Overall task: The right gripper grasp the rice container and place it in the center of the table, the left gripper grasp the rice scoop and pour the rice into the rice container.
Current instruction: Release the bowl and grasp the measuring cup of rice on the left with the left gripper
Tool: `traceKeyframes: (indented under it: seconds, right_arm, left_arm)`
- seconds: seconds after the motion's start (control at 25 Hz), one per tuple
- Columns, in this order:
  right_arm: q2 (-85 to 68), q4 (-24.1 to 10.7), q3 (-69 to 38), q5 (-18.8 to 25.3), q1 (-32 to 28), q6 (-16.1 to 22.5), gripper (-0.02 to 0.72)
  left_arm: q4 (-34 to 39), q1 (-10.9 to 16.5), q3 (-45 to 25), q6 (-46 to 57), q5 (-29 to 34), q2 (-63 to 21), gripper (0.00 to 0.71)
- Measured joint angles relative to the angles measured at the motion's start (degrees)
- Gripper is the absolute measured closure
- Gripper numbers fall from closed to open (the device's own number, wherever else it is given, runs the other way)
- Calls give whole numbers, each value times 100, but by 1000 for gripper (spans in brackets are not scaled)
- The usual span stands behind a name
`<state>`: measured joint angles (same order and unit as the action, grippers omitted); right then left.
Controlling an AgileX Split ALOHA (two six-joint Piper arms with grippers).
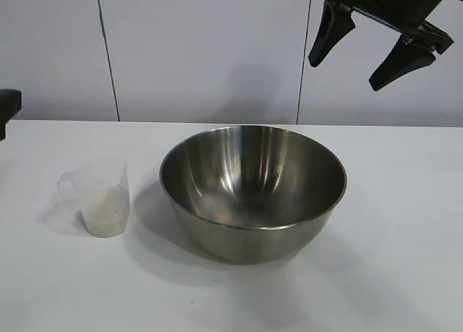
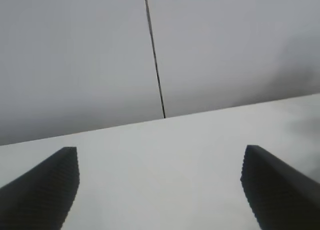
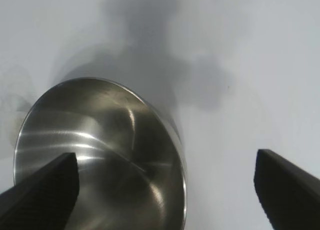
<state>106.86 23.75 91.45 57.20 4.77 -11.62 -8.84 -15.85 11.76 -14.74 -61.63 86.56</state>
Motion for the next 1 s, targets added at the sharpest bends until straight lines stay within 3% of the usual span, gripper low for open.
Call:
traceKeyframes:
  seconds: [0.16, 0.52, 1.0]
  right_arm:
    - [0, -14, 0, 184, 0, 0, 52]
    - [0, -20, 0, 585, 0, -17, 42]
    - [0, -10, 0, 610, 12, -17, 42]
  left_arm:
    - [89, 0, -159, 97, -63, 109, 77]
    - [238, 0, -38, 408, -354, 1851, 78]
    - [329, 0, 259, 465, -436, 2436, 78]
